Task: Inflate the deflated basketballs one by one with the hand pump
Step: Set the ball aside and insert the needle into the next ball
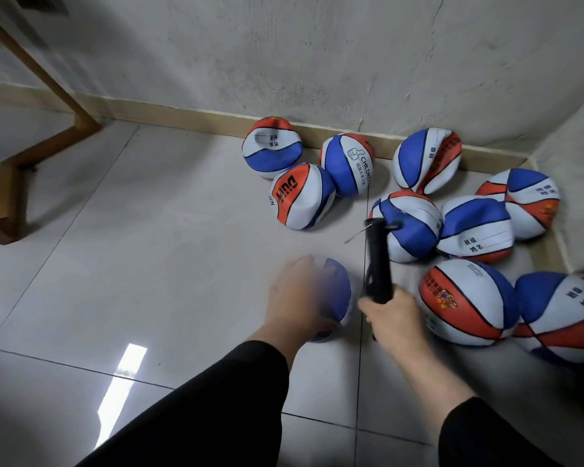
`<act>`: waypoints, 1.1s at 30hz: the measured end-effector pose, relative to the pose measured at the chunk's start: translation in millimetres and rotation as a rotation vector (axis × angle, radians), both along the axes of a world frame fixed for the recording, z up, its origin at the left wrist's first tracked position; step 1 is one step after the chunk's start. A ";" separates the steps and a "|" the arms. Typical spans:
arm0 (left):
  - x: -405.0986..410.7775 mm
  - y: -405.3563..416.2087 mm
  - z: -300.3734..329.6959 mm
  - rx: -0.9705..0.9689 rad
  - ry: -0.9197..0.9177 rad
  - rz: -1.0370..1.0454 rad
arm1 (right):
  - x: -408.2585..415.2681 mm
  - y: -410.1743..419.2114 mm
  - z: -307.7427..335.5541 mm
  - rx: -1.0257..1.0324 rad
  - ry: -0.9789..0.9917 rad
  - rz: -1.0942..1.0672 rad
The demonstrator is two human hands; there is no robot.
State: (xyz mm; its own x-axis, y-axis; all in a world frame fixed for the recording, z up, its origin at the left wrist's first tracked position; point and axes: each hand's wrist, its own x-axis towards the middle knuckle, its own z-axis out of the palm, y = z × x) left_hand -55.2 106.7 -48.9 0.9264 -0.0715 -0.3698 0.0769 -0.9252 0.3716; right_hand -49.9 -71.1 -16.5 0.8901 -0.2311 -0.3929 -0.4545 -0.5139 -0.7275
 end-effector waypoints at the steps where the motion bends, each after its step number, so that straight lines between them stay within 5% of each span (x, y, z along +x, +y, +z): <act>1: -3.0 1.9 -1.8 -0.006 0.003 -0.001 | 3.2 -5.1 9.0 0.034 -0.040 -0.063; 4: -15.8 3.5 -3.3 -0.124 -0.078 -0.003 | 20.3 -24.0 53.1 0.199 -0.142 -0.124; 7: -21.1 -5.3 0.7 -0.373 -0.194 0.241 | 23.0 -37.0 81.6 0.343 -0.156 -0.076; 9: -20.3 -12.5 -0.7 -0.440 -0.136 0.438 | 10.7 -42.1 78.3 0.352 -0.145 -0.086; 15: -27.7 -50.5 4.9 -0.630 -0.096 0.505 | -46.3 -67.4 27.0 0.448 -0.056 -0.150; 20: -41.9 -73.4 2.8 -0.778 0.352 0.651 | -76.7 -97.7 8.1 0.424 -0.050 -0.225; 28: -46.6 -119.3 1.2 -0.556 0.107 0.754 | -97.0 -156.4 9.9 0.462 -0.083 -0.280; 33: -58.7 -133.9 7.5 -0.794 0.489 0.761 | -106.8 -174.5 7.8 0.500 -0.046 -0.241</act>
